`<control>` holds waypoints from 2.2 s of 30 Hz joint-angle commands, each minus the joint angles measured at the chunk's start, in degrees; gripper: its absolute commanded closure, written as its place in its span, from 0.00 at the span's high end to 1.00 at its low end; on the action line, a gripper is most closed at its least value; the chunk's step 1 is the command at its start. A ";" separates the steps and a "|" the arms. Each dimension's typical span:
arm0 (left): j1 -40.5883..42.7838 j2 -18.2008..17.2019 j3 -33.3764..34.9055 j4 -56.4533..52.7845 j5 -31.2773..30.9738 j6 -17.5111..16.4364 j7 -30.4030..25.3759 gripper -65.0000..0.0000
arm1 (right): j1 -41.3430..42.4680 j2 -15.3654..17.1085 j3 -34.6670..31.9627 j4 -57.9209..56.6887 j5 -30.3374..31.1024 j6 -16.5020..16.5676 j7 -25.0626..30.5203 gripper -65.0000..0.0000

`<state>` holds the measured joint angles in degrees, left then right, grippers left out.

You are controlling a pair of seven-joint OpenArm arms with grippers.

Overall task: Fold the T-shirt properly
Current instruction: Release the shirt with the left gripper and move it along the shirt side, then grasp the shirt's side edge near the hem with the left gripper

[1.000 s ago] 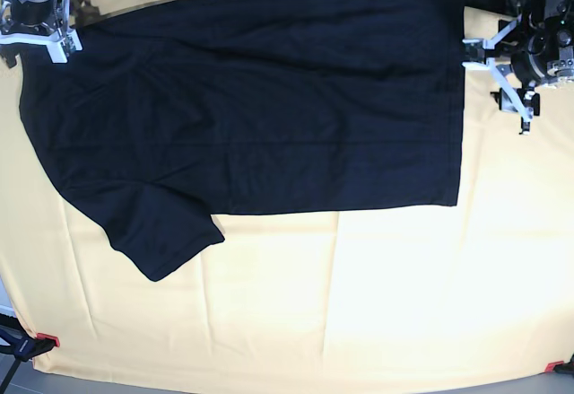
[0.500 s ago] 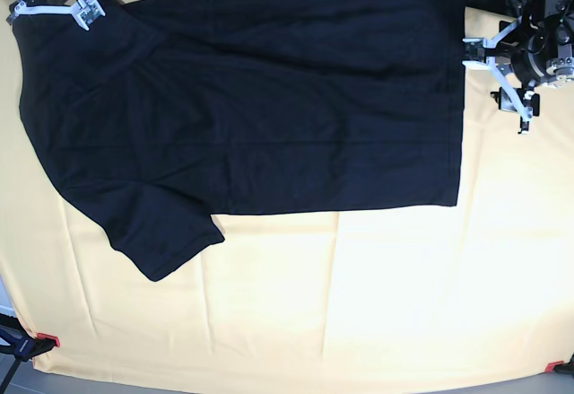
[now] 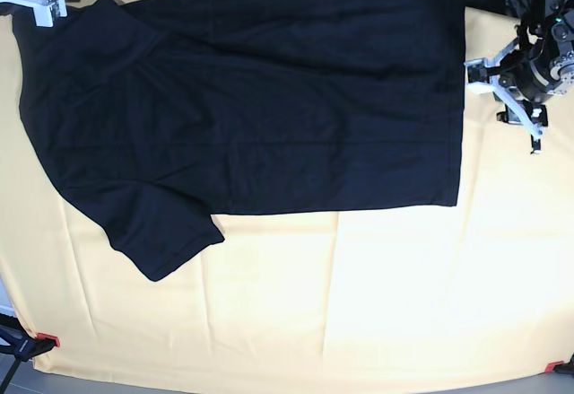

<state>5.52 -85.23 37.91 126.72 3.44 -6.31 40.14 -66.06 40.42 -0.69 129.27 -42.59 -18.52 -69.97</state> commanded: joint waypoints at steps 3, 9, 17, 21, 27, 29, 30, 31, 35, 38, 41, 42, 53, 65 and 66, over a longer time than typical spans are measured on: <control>-0.48 -1.29 -0.52 0.52 3.76 7.78 0.24 0.00 | -0.74 0.52 0.37 0.96 -7.13 -5.81 -0.22 0.00; -0.48 0.42 -0.52 0.50 11.17 21.35 0.44 0.00 | 1.49 0.55 0.37 0.96 -15.41 -9.99 1.40 0.00; -4.59 10.58 -0.55 -7.85 15.85 32.50 0.66 0.00 | 10.16 0.52 0.37 0.96 -13.07 -11.89 3.17 0.00; -9.46 18.86 -2.73 -18.69 15.63 34.56 0.85 0.00 | 13.90 0.52 0.37 0.96 -6.43 -9.90 6.27 0.00; -10.49 31.65 -17.79 -29.90 4.37 32.35 -2.51 0.00 | 15.32 0.50 0.37 0.96 -2.16 -8.26 7.89 0.00; -10.47 35.19 -24.13 -30.84 -3.39 29.33 -3.56 0.00 | 15.30 0.52 0.37 0.96 -2.16 -8.28 8.22 0.00; -10.47 36.81 -27.23 -30.84 -7.89 27.58 -3.82 0.00 | 15.30 0.50 0.37 0.96 -2.14 -8.28 8.26 0.00; -10.47 38.23 -30.25 -30.84 -12.39 25.27 -4.17 0.00 | 15.30 0.50 0.37 0.96 -2.12 -8.28 8.26 0.00; -10.45 42.49 -39.95 -30.86 -30.29 11.56 -4.48 0.00 | 15.30 0.50 0.37 0.96 -1.88 -8.26 8.26 0.00; -10.29 44.02 -43.69 -31.82 -39.47 0.76 -4.04 0.00 | 15.30 0.50 0.37 0.96 -0.15 -7.72 8.31 0.00; -10.32 44.46 -44.41 -34.67 -44.41 -5.73 -4.09 0.00 | 15.30 0.50 0.37 0.96 0.87 -7.17 8.41 0.00; -10.32 44.59 -44.41 -35.74 -44.72 -6.54 -4.09 0.00 | 15.30 0.48 0.37 0.96 0.85 -7.17 8.46 0.00; -10.29 44.63 -44.41 -43.67 -46.18 -0.90 -3.85 0.52 | 15.30 0.22 0.37 0.96 0.87 -7.21 8.48 0.00; -11.17 49.77 -44.35 -46.71 -48.33 -4.90 -4.63 0.57 | 15.30 0.22 0.37 0.96 0.87 -7.26 8.50 0.00; -11.63 50.31 -44.35 -47.84 -48.35 -4.92 -4.83 0.57 | 15.30 0.22 0.37 0.96 0.87 -7.26 8.50 0.00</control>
<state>-4.91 -33.61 -5.72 78.00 -44.49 -11.00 36.82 -50.46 39.97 -0.69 129.32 -40.03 -25.26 -61.89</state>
